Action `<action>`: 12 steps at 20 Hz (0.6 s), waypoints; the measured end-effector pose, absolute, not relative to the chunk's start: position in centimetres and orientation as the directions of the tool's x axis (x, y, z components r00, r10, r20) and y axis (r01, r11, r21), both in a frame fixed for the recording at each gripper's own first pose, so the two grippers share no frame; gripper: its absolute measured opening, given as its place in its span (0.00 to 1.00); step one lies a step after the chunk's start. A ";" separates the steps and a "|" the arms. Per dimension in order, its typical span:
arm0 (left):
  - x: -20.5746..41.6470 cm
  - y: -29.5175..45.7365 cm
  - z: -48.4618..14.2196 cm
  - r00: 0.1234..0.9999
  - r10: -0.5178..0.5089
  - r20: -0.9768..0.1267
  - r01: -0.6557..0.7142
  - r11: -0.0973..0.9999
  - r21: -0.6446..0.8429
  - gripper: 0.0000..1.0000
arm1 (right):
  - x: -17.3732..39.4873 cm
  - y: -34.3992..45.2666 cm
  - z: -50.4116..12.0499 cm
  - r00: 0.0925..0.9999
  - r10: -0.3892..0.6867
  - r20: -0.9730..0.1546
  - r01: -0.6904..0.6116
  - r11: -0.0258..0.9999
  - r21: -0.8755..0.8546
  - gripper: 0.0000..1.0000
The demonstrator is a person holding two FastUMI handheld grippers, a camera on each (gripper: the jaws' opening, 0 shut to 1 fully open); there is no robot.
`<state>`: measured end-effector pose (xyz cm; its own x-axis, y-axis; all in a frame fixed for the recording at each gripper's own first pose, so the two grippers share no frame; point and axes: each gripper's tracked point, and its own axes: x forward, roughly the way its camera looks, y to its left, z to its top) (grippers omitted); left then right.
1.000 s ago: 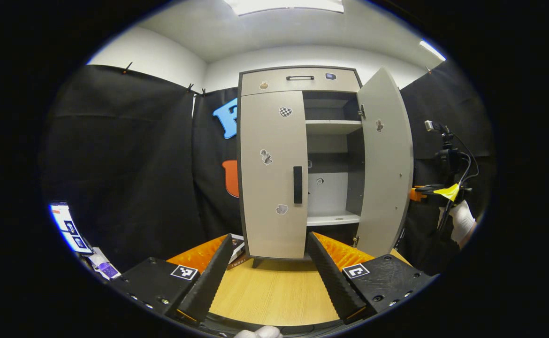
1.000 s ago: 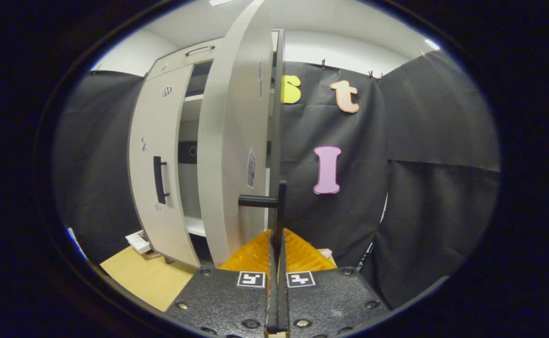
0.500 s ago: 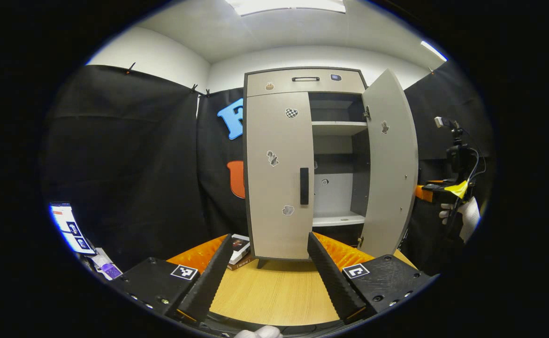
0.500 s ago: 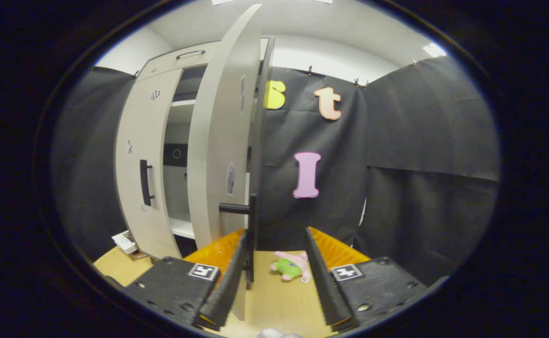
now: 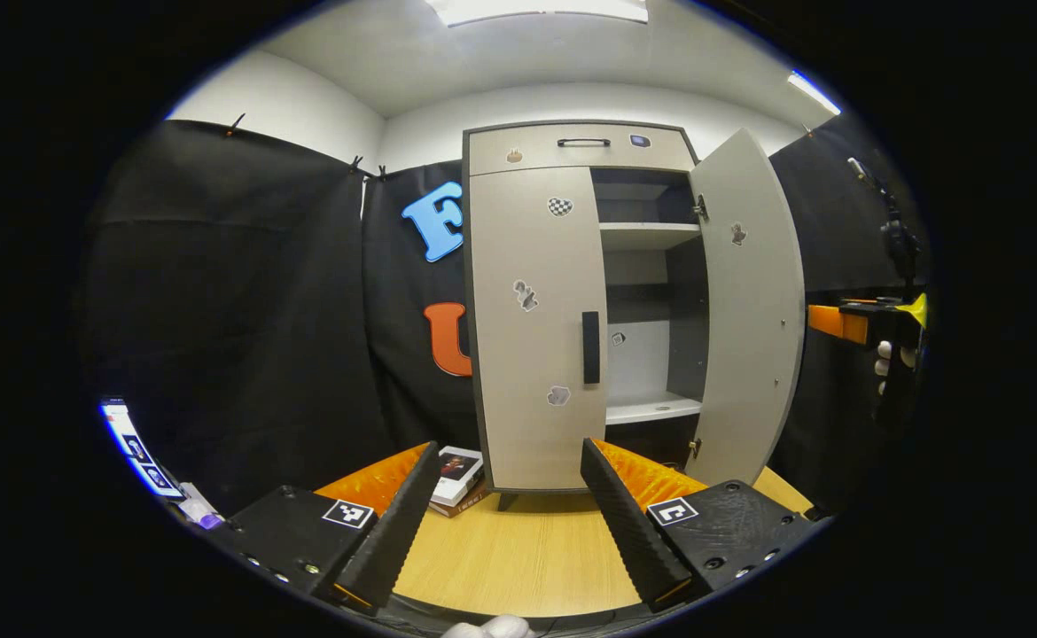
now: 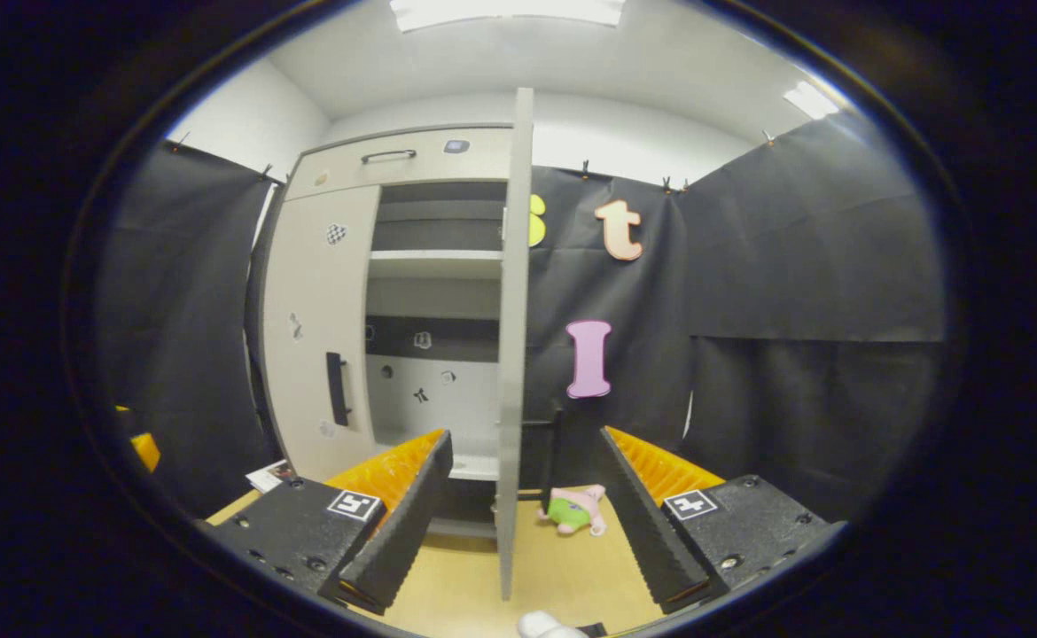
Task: Open the right door of the double-door shoe cabinet with the right hand, and open the left door with the left hand.
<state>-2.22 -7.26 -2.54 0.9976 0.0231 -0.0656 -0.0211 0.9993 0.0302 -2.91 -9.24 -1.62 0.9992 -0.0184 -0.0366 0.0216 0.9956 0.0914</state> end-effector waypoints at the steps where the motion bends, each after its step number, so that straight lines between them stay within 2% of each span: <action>1: -2.0 -6.7 -2.6 0.998 0.016 -0.064 -0.014 1.000 0.027 0.96 | -3.6 -7.7 -1.9 0.999 -0.008 -0.040 0.011 0.996 0.091 0.99; 6: 0.0 -5.5 -3.4 0.996 -0.040 -0.073 0.042 0.999 0.023 0.96 | -6.4 -2.6 -3.6 0.998 0.017 -0.067 -0.012 0.996 0.084 0.99; 12: 6.2 -7.2 -4.0 0.994 -0.083 -0.064 0.084 0.996 0.009 0.96 | -7.4 -0.9 -4.0 0.996 0.018 -0.085 -0.011 0.996 0.086 0.99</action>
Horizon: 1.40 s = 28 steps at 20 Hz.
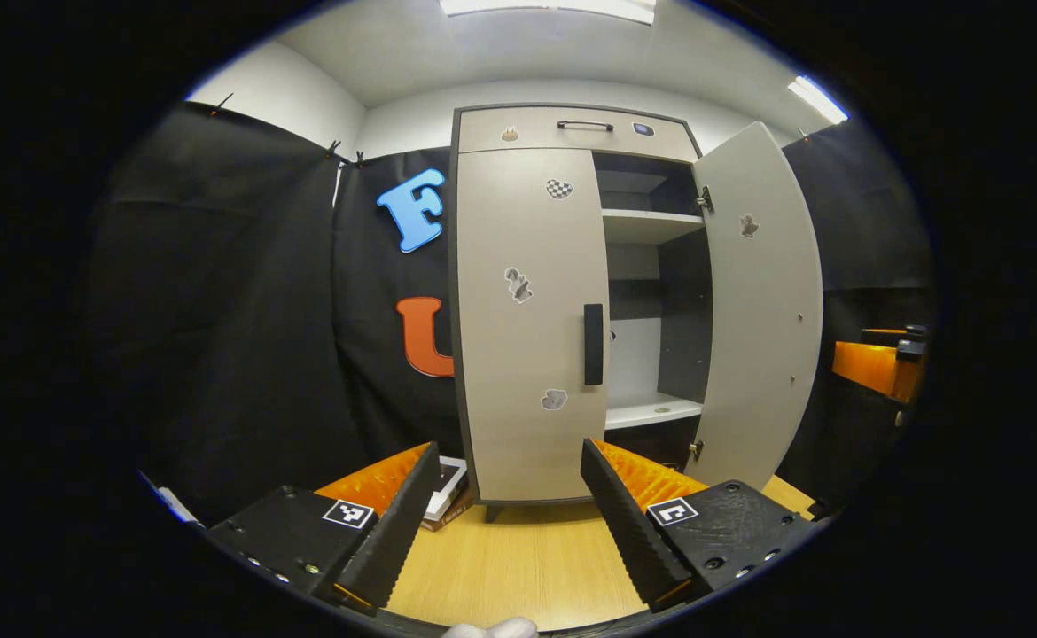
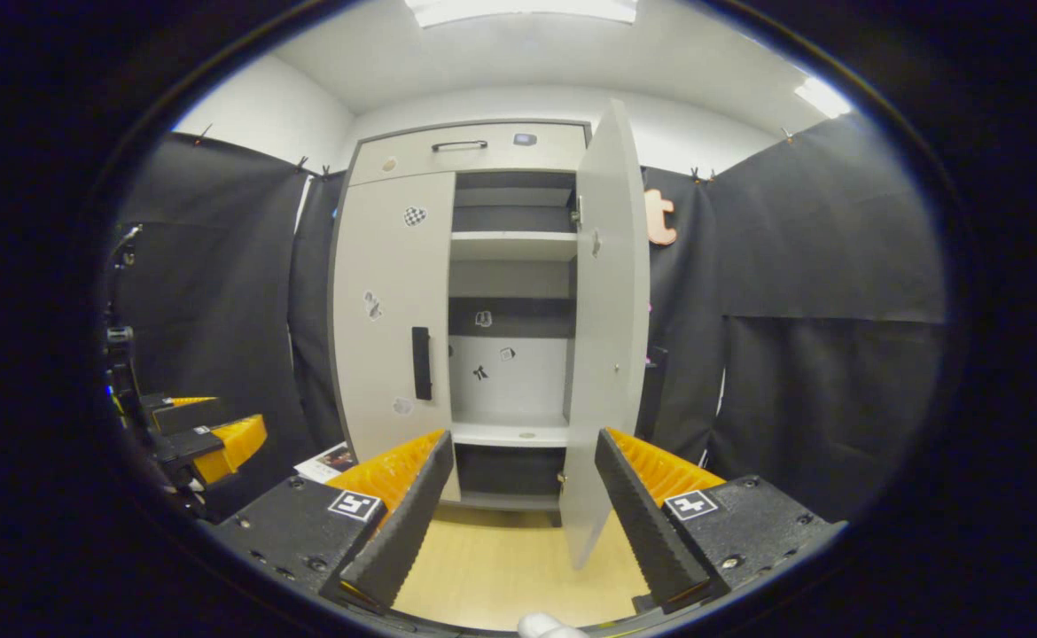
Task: Open the right door of the double-door shoe cabinet with the right hand, and open the left door with the left hand.
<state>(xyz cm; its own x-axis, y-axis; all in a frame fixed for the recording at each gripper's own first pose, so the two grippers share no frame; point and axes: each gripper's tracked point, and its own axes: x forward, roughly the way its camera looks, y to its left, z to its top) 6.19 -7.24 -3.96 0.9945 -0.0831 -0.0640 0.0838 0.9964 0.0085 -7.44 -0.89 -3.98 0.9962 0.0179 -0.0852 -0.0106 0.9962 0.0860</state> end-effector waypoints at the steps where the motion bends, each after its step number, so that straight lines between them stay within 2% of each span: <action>1: 7.7 -7.9 -3.7 0.994 -0.088 -0.070 0.089 0.996 0.012 0.96 | -7.5 -0.8 -4.0 0.996 0.017 -0.086 -0.009 0.996 0.094 0.99; 7: 18.1 -14.6 -2.9 0.991 -0.130 -0.044 0.131 0.991 0.009 0.96 | -6.9 -0.9 -3.7 0.995 0.048 -0.082 -0.041 0.996 0.082 0.99; 14: 29.0 -19.9 -2.6 0.989 -0.139 -0.051 0.141 0.989 0.034 0.96 | -3.3 -2.2 -3.4 0.995 0.045 -0.093 -0.040 0.998 0.056 0.99; 18: 32.5 -20.3 -2.4 0.991 -0.128 -0.048 0.129 0.992 0.008 0.95 | -2.4 -2.2 -3.1 0.995 0.049 -0.092 -0.047 0.999 0.024 1.00; 20: 33.5 -20.2 -2.2 0.992 -0.121 -0.040 0.121 0.993 0.005 0.92 | -2.0 -2.0 -3.4 0.993 0.056 -0.105 -0.055 0.998 0.012 0.99; 23: 34.1 -20.9 -2.3 0.988 -0.146 -0.054 0.147 0.989 0.015 0.92 | -1.2 -1.5 -3.5 0.991 0.069 -0.115 -0.069 0.998 0.004 0.99; 25: 34.5 -21.3 -2.5 0.985 -0.158 -0.064 0.159 0.987 0.007 0.87 | -0.9 -0.9 -3.5 0.990 0.085 -0.115 -0.085 0.996 0.002 0.99; 26: 34.8 -20.9 -2.8 0.987 -0.139 -0.078 0.140 0.990 0.010 0.75 | -0.7 -0.7 -3.5 0.989 0.090 -0.115 -0.091 0.996 -0.001 1.00; 28: 34.8 -21.0 -2.7 0.988 -0.137 -0.071 0.139 0.990 0.011 0.59 | -0.4 -0.3 -3.4 0.989 0.099 -0.113 -0.100 0.995 -0.005 0.99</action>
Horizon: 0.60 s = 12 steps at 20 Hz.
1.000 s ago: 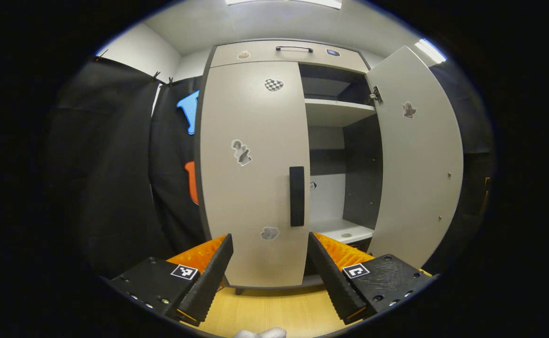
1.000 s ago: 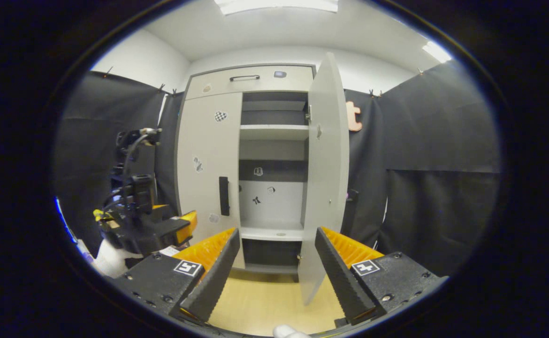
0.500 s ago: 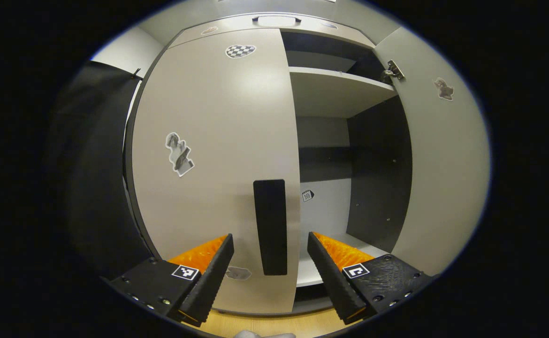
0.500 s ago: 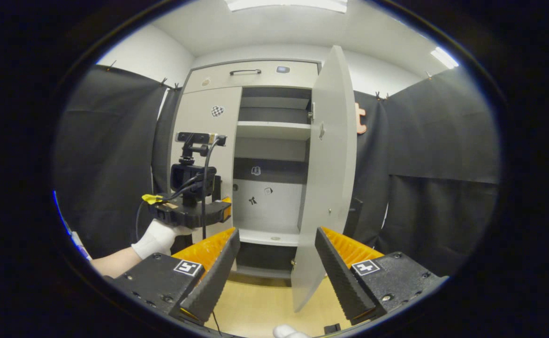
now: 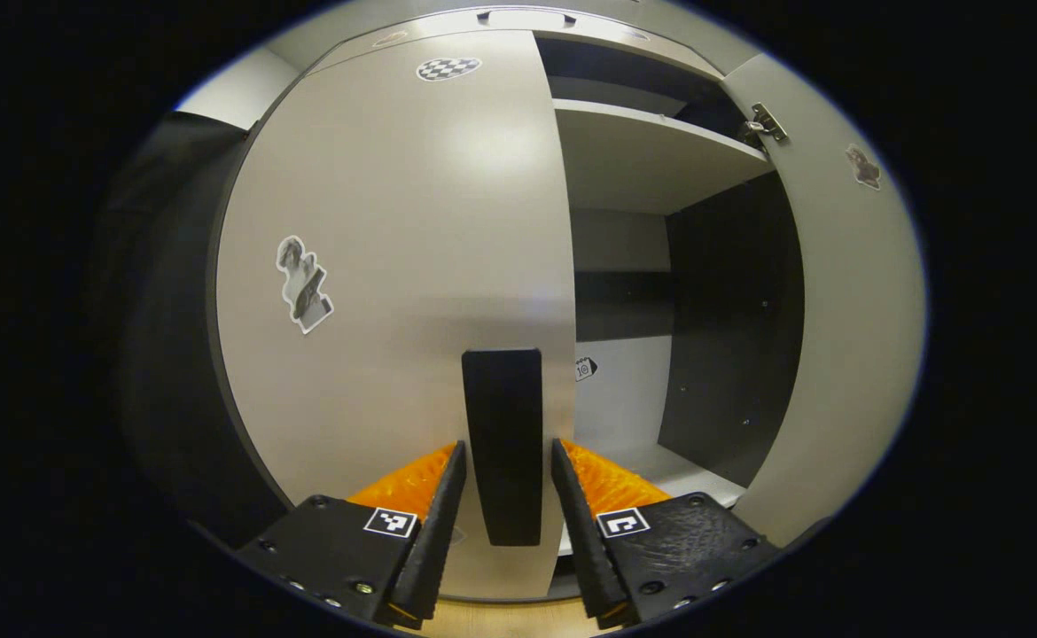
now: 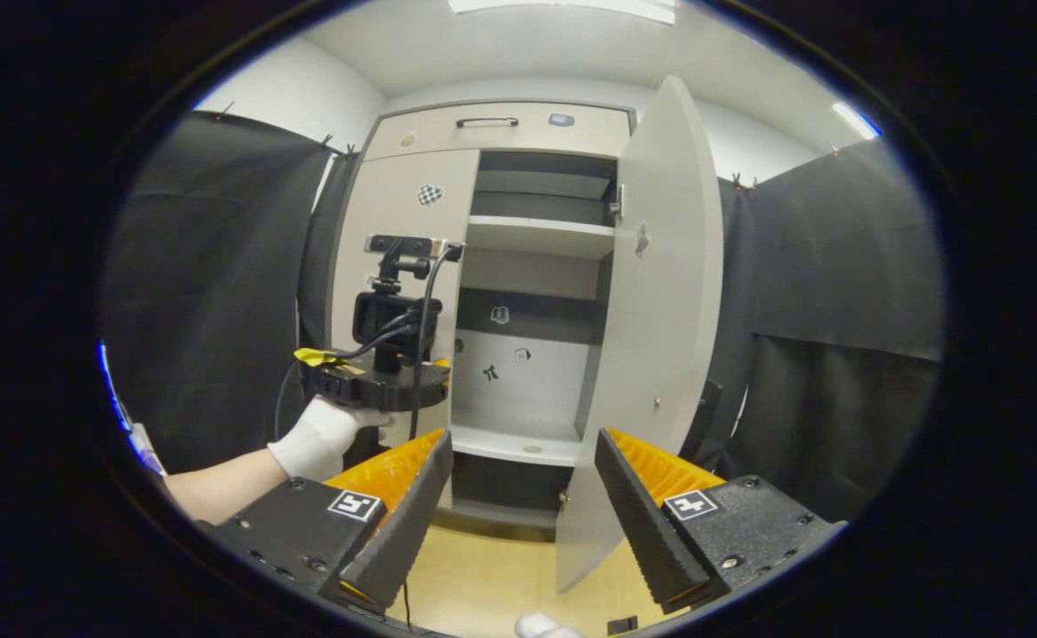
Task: Open the right door of the double-door shoe cabinet with the right hand, and open the left door with the left hand.
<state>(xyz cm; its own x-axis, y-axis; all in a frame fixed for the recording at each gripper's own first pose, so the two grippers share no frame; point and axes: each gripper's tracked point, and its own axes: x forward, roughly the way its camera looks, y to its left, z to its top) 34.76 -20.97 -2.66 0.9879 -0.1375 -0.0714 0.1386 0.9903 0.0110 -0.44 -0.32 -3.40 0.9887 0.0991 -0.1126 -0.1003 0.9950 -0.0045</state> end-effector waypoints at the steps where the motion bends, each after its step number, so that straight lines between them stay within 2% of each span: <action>1: 34.6 -20.8 -2.7 0.989 -0.134 -0.068 0.136 0.990 0.022 0.57 | -0.3 -0.1 -3.4 0.988 0.106 -0.113 -0.107 0.994 -0.006 0.99; 2: 34.8 -20.9 -2.8 0.988 -0.138 -0.065 0.140 0.990 0.027 0.59 | -0.3 0.1 -3.4 0.988 0.109 -0.113 -0.110 0.994 -0.006 0.99; 3: 34.8 -20.9 -2.9 0.988 -0.140 -0.064 0.142 0.990 0.027 0.29 | -0.3 0.3 -3.3 0.987 0.114 -0.112 -0.116 0.993 -0.003 0.99; 4: 34.8 -20.8 -2.8 0.988 -0.141 -0.063 0.143 0.989 0.026 0.24 | -0.3 0.6 -3.4 0.986 0.121 -0.112 -0.121 0.993 0.000 0.99; 5: 34.6 -20.8 -2.9 0.988 -0.138 -0.070 0.139 0.990 0.014 0.31 | -0.3 0.7 -3.3 0.986 0.125 -0.111 -0.125 0.992 0.002 0.99; 10: 34.6 -20.7 -3.0 0.986 -0.150 -0.066 0.150 0.989 0.001 0.12 | -1.0 0.1 -3.2 0.987 0.123 -0.103 -0.124 0.992 0.006 1.00; 12: 34.1 -20.5 -2.9 0.984 -0.167 -0.065 0.168 0.986 0.010 0.11 | -1.2 -0.4 -3.2 0.988 0.117 -0.100 -0.117 0.993 0.008 1.00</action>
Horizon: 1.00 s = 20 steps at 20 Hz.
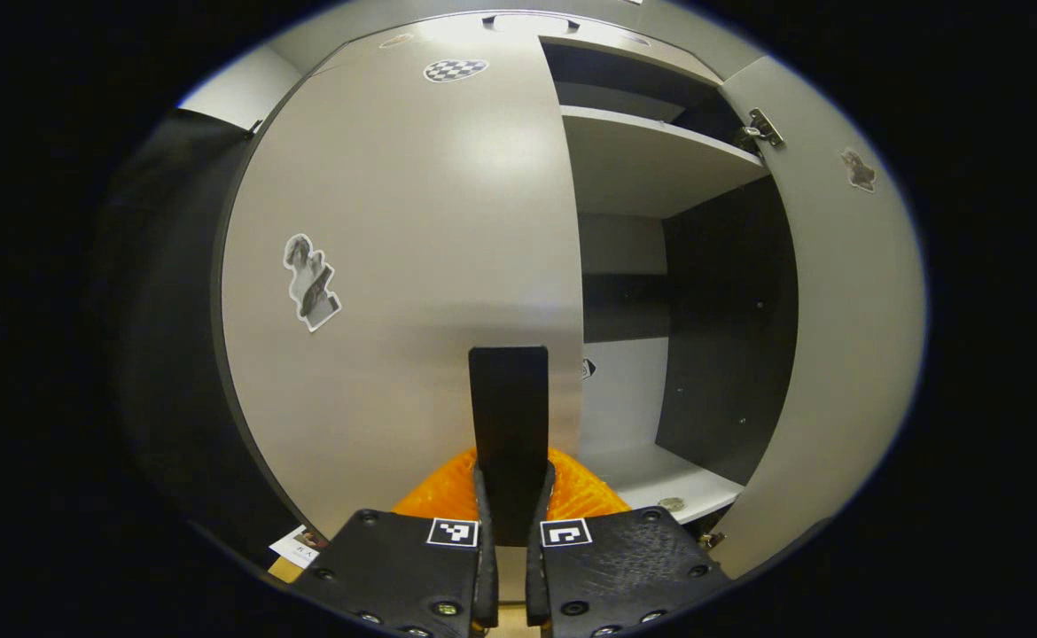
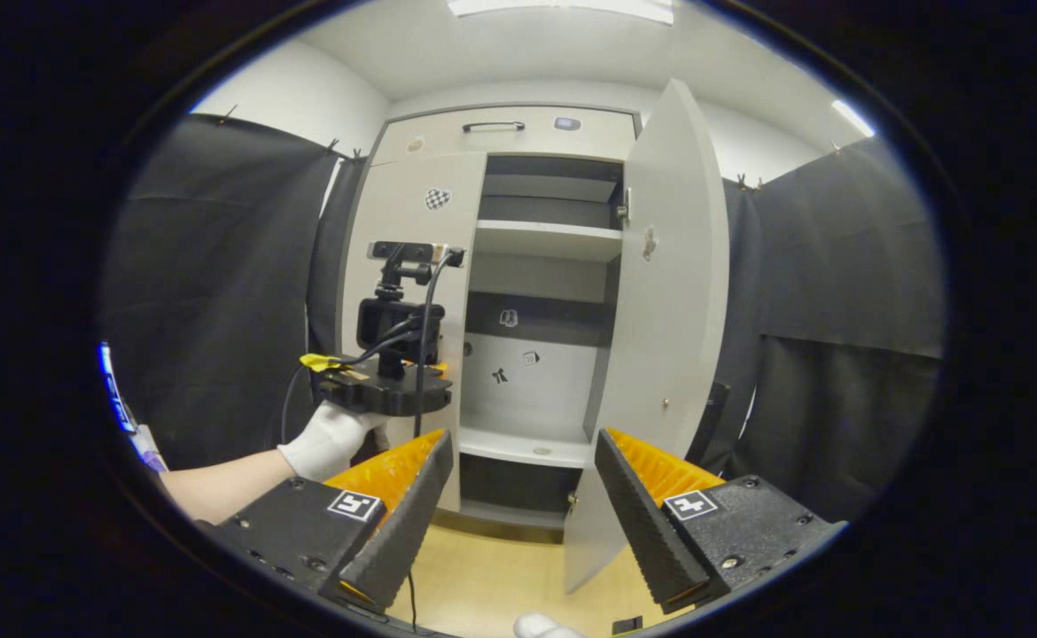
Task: Open the right door of the double-door shoe cabinet with the right hand, and open the left door with the left hand.
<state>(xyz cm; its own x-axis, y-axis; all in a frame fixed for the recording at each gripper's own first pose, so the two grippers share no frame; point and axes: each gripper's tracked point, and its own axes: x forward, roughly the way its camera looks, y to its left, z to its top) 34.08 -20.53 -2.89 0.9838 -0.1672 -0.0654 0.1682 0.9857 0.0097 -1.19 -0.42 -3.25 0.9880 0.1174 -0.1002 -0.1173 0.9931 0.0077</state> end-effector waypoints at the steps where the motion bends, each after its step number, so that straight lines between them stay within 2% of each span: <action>1: 33.7 -20.5 -2.8 0.982 -0.177 -0.066 0.177 0.984 -0.002 0.11 | -1.3 -0.7 -3.2 0.989 0.114 -0.098 -0.114 0.993 0.013 0.99; 8: 29.2 -18.7 -3.0 0.973 -0.226 -0.052 0.225 0.974 -0.023 0.11 | -2.2 -0.8 -3.2 0.989 0.112 -0.096 -0.111 0.994 0.021 0.99; 20: 21.4 -11.9 -3.2 0.974 -0.225 -0.037 0.224 0.974 -0.044 0.11 | -4.3 1.4 -3.0 0.988 0.135 -0.080 -0.133 0.991 0.021 0.99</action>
